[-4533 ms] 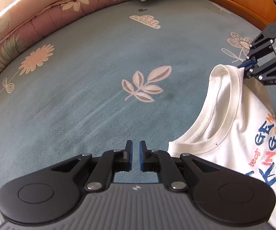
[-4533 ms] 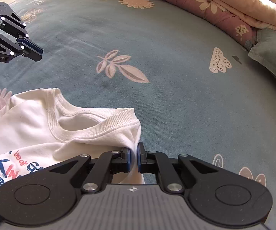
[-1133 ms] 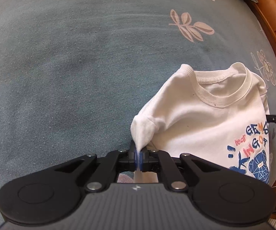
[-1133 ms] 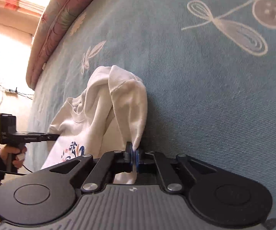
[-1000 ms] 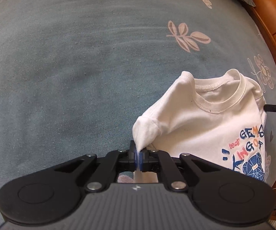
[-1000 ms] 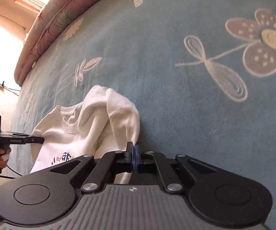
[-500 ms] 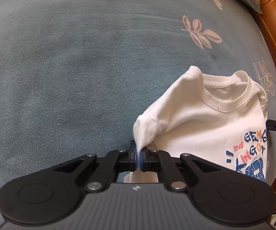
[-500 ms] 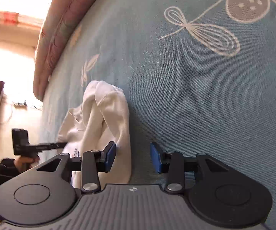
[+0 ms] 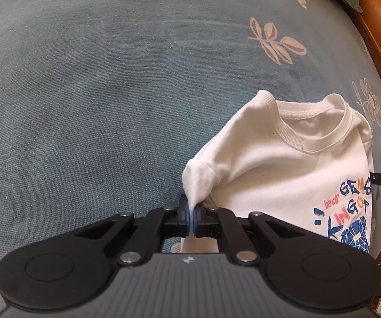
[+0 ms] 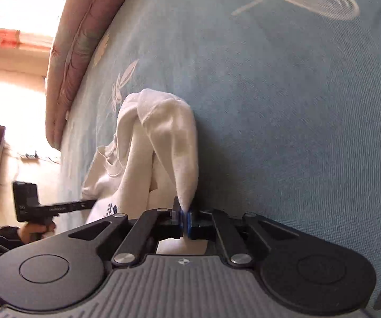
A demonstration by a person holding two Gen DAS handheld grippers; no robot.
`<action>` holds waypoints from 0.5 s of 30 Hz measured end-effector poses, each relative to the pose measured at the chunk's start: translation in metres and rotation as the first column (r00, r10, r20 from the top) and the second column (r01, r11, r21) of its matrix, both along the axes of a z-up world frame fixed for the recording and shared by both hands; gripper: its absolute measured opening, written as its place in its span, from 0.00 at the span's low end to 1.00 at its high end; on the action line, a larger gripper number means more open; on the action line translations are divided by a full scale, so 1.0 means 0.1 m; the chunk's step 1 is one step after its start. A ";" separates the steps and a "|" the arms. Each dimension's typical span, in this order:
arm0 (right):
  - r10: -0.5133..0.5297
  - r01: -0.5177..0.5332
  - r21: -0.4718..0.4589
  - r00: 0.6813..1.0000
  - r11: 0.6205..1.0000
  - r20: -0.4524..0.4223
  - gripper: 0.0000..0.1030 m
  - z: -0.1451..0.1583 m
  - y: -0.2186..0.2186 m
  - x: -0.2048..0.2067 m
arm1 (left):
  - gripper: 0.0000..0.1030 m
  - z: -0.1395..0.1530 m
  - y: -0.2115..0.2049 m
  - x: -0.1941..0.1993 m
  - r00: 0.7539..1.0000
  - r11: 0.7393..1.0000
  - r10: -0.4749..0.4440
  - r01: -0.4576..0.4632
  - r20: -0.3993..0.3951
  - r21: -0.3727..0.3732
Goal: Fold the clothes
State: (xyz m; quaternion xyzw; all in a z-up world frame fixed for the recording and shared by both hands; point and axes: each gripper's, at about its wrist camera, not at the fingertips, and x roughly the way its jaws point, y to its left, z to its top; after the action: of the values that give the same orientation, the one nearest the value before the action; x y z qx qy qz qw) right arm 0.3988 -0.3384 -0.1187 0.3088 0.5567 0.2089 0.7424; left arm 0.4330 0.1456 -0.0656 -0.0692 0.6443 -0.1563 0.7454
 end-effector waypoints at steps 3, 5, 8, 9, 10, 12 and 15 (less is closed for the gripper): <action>0.009 -0.001 -0.124 0.998 0.992 0.068 0.06 0.34 -0.04 0.13 | 0.04 0.16 0.04 -0.02 0.999 1.000 0.018 -0.018 0.041 0.000; 0.034 -0.013 -0.208 0.995 0.978 0.097 0.06 0.49 -0.08 0.24 | 0.04 0.26 0.09 0.03 0.997 1.000 0.028 -0.029 0.069 0.009; 0.072 -0.031 -0.308 0.990 0.951 0.123 0.06 0.67 -0.17 0.42 | 0.04 0.42 0.18 0.11 0.992 0.999 0.044 -0.046 0.118 0.018; 0.080 -0.032 -0.336 0.989 0.941 0.128 0.06 0.71 -0.19 0.48 | 0.04 0.48 0.21 0.15 0.989 0.998 0.052 -0.055 0.139 0.014; 0.081 -0.024 -0.355 0.986 0.934 0.145 0.06 0.77 -0.24 0.54 | 0.04 0.54 0.24 0.19 0.985 0.998 0.060 -0.063 0.161 0.011; 0.093 -0.009 -0.404 0.978 0.915 0.188 0.06 0.89 -0.27 0.59 | 0.04 0.61 0.18 0.30 0.972 0.998 0.064 -0.067 0.224 0.005; 0.082 0.000 -0.427 0.982 0.904 0.172 0.06 0.89 -0.37 0.66 | 0.04 0.37 0.06 0.47 0.981 0.998 0.062 -0.064 0.182 0.003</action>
State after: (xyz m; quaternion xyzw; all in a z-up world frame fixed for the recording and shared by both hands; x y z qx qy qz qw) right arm 0.4648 -0.3758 -0.0293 0.1071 0.5233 0.1263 0.8359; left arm 0.4799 0.1513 -0.0283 -0.0716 0.5720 -0.1354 0.8058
